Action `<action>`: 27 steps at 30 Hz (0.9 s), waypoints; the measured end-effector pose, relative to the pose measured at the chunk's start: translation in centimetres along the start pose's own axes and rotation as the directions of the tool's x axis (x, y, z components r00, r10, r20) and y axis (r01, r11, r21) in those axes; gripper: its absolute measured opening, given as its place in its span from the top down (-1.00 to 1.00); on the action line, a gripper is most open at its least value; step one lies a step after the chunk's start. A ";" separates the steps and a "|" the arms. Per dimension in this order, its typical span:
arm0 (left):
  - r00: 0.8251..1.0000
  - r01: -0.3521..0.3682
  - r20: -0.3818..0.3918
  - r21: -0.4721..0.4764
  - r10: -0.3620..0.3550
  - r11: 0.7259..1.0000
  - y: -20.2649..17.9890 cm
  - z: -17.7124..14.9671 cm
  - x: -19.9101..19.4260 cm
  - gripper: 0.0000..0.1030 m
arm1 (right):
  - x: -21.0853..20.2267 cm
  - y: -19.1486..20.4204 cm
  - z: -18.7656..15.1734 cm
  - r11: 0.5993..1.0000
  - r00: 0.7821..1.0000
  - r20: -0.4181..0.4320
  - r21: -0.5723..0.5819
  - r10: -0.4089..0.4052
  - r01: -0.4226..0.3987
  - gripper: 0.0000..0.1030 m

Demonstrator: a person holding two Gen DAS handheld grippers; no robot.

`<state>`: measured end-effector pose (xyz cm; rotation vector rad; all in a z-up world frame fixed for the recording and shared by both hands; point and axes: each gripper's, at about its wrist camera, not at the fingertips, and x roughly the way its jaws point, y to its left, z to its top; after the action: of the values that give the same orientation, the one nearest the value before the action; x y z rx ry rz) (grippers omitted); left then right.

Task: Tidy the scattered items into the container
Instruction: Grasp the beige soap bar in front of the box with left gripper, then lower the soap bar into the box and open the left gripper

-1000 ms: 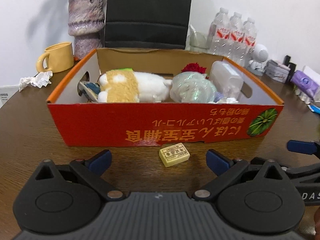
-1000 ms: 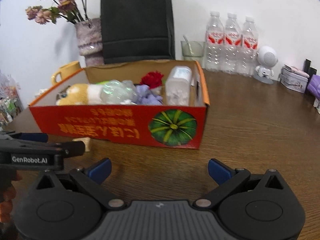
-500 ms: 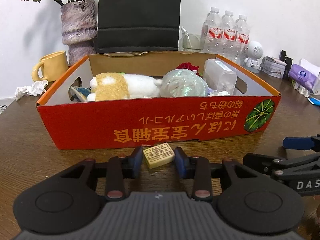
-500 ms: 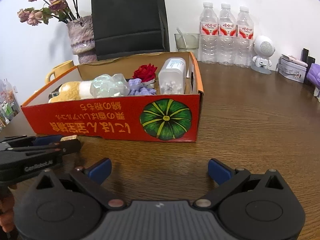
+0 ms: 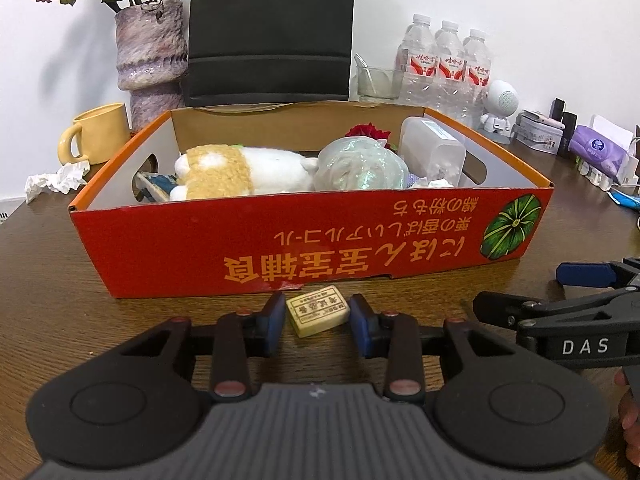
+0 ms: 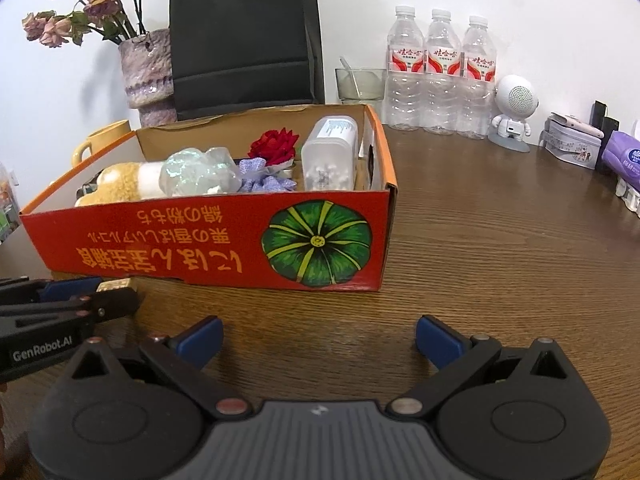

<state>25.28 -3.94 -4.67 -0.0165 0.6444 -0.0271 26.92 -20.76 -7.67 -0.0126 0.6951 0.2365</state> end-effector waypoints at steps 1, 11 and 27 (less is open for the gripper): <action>1.000 -0.001 0.000 0.003 0.001 1.000 0.0 0.0 0.0 0.31 | 0.0 0.1 0.0 1.000 1.000 -0.002 -0.005 -0.004 0.004 -1.00; 1.000 -0.005 -0.001 0.008 0.005 1.000 -0.1 -0.1 0.0 0.30 | 0.2 0.5 0.0 1.000 1.000 -0.007 -0.015 -0.019 0.019 -1.00; 0.990 0.062 0.130 -0.006 -0.061 0.998 1.5 0.4 -5.8 0.31 | -5.1 1.1 1.1 1.000 0.993 0.119 -0.005 0.022 -0.022 -1.00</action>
<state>20.93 -2.27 -0.95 -0.0473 0.5142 -0.0818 23.59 -20.64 -3.53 0.0058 0.5760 0.2576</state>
